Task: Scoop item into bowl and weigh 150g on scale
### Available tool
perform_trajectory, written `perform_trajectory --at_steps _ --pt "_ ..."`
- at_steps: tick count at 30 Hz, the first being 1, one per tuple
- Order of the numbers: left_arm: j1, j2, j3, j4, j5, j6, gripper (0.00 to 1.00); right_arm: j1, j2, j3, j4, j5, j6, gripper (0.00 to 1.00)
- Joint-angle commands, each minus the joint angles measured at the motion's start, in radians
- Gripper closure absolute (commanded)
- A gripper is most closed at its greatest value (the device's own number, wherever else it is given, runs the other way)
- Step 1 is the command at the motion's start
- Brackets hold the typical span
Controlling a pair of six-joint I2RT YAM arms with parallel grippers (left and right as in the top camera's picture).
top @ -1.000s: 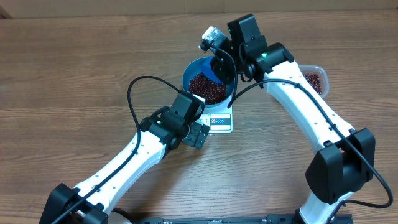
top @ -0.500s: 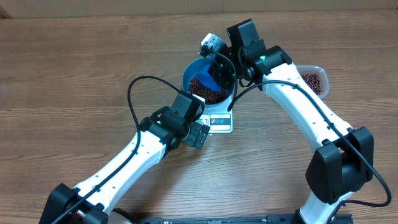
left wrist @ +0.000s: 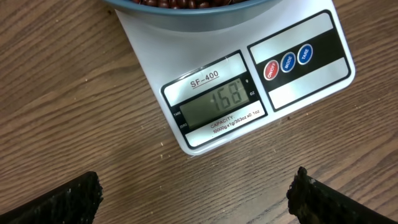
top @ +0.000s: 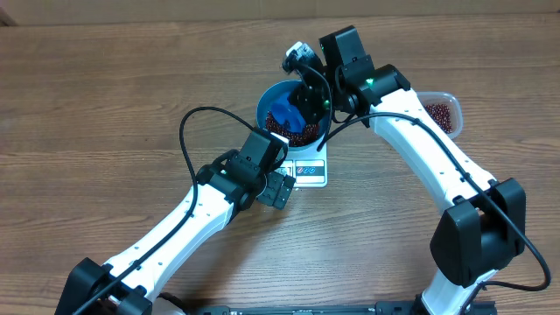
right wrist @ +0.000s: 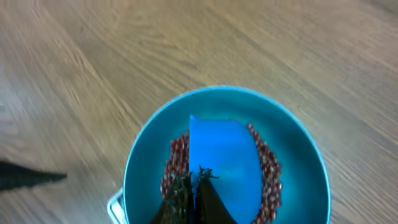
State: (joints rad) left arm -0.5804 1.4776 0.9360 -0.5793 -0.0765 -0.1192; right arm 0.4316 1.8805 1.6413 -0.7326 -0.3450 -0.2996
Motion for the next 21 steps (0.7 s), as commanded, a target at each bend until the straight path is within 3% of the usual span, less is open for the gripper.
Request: perform_trajectory --at_steps 1,6,21 --pt "0.004 0.000 -0.002 0.000 -0.009 0.019 0.00 -0.014 -0.017 0.009 0.028 -0.012 0.092 0.96" --pt "0.004 -0.001 -0.002 0.000 -0.010 0.019 0.00 -0.059 -0.018 0.066 0.017 -0.016 0.163 0.96" --pt "0.004 -0.001 -0.002 0.001 -0.010 0.019 0.00 -0.115 -0.018 0.128 -0.032 -0.084 0.169 0.96"
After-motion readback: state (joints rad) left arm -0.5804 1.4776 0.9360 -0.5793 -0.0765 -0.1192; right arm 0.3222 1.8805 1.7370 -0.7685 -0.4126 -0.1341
